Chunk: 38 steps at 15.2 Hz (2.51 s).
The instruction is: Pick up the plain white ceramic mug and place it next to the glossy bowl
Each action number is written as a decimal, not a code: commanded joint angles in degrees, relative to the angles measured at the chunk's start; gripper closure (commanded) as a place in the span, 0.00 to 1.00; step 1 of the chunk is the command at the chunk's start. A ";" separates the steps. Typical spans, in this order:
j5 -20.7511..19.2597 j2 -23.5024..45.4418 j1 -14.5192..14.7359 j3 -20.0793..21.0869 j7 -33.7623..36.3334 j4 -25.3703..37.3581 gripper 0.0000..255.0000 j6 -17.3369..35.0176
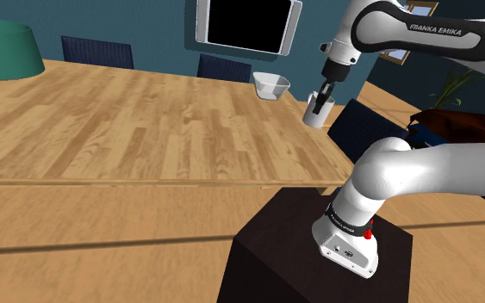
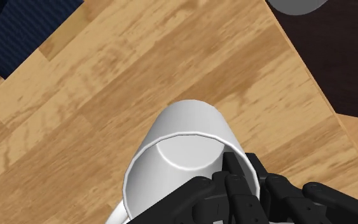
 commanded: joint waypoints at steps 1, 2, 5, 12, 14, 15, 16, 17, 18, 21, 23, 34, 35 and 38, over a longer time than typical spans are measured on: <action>0.26 0.17 0.11 0.25 -0.13 1.65 1.00 -1.49; 0.41 0.34 0.19 0.39 -0.16 2.49 1.00 -2.16; 0.84 0.92 0.44 0.81 -0.24 5.06 1.00 -4.14; 0.20 5.88 0.89 -1.04 -2.13 11.15 1.00 -4.97; -0.73 9.88 1.17 -3.40 -3.90 13.65 1.00 -3.12; -1.08 11.90 1.38 -4.58 -4.80 14.99 1.00 -2.26; -1.35 13.94 1.63 -5.77 -5.72 16.40 1.00 -1.45; -1.54 15.99 1.90 -6.95 -6.66 17.86 1.00 -0.67; -1.63 18.07 2.20 -8.13 -7.63 19.39 1.00 0.05; -1.37 24.43 3.28 -11.75 -10.71 24.34 1.00 1.97; -0.67 28.82 4.09 -14.22 -12.97 27.95 1.00 3.01; 13.96 58.08 5.96 -28.23 -30.17 53.30 1.00 3.78; 16.34 61.37 5.14 -29.06 -32.07 56.27 1.00 3.14; 23.62 71.34 0.90 -30.18 -37.14 66.14 1.00 0.20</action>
